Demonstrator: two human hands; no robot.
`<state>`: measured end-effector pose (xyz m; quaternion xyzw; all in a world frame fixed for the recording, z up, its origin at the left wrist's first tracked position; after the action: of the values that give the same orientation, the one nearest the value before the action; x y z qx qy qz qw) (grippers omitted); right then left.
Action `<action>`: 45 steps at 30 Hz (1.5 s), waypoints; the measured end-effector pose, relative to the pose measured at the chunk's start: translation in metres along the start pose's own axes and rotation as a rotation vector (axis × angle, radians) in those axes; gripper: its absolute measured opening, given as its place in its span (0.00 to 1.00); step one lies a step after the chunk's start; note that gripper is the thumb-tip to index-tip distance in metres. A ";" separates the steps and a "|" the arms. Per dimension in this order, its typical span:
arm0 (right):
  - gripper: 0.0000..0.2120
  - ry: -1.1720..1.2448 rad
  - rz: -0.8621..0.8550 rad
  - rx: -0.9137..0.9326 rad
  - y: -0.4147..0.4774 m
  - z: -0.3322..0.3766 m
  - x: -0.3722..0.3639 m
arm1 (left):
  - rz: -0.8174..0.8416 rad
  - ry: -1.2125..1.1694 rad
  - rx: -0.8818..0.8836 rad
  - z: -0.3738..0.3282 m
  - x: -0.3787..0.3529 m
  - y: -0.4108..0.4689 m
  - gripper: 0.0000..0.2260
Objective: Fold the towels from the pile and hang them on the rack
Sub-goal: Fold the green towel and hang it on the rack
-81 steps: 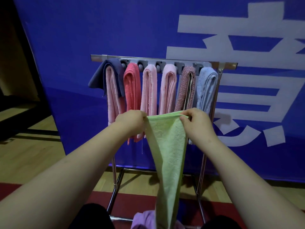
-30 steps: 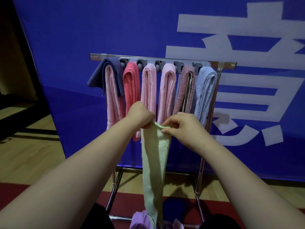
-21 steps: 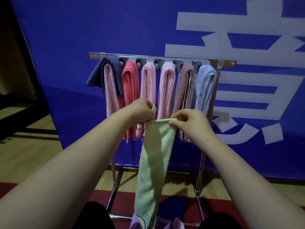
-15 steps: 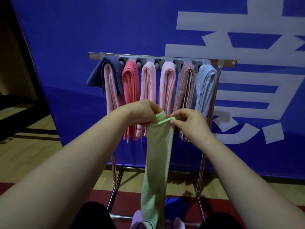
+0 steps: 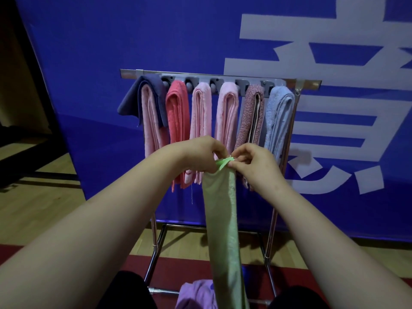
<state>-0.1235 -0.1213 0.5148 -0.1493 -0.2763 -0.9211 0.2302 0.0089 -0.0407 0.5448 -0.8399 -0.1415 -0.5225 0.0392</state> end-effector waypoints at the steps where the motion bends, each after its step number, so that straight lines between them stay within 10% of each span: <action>1: 0.08 0.011 0.007 -0.005 -0.001 0.000 0.000 | -0.008 0.034 -0.012 0.000 0.001 0.001 0.17; 21: 0.12 -0.058 0.293 -0.023 -0.009 0.011 0.000 | 0.105 0.114 -0.069 0.002 -0.001 0.001 0.21; 27: 0.07 -0.107 0.292 -0.005 -0.005 0.004 -0.005 | 0.131 -0.009 -0.090 0.001 -0.003 -0.002 0.27; 33: 0.06 -0.182 0.191 0.069 0.000 -0.005 -0.005 | 0.074 -0.201 -0.031 0.005 -0.006 -0.004 0.11; 37: 0.06 -0.112 0.165 0.026 0.002 -0.008 0.002 | 0.073 -0.144 0.009 0.010 -0.011 -0.006 0.25; 45: 0.04 -0.067 0.047 0.059 0.007 -0.013 0.007 | -0.194 -0.344 0.064 0.034 -0.012 0.003 0.09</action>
<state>-0.1275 -0.1367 0.5105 -0.1796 -0.3071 -0.9014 0.2469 0.0345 -0.0384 0.5189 -0.8975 -0.2429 -0.3679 -0.0094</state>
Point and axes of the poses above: each hand's wrist, its own y-axis towards the middle knuckle, its own x-axis out of the back of the hand, z = x × y, the point moved 4 cm from there along y, towards the middle knuckle, and after that the axes turned 5 degrees about -z, right-handed, at the moved point
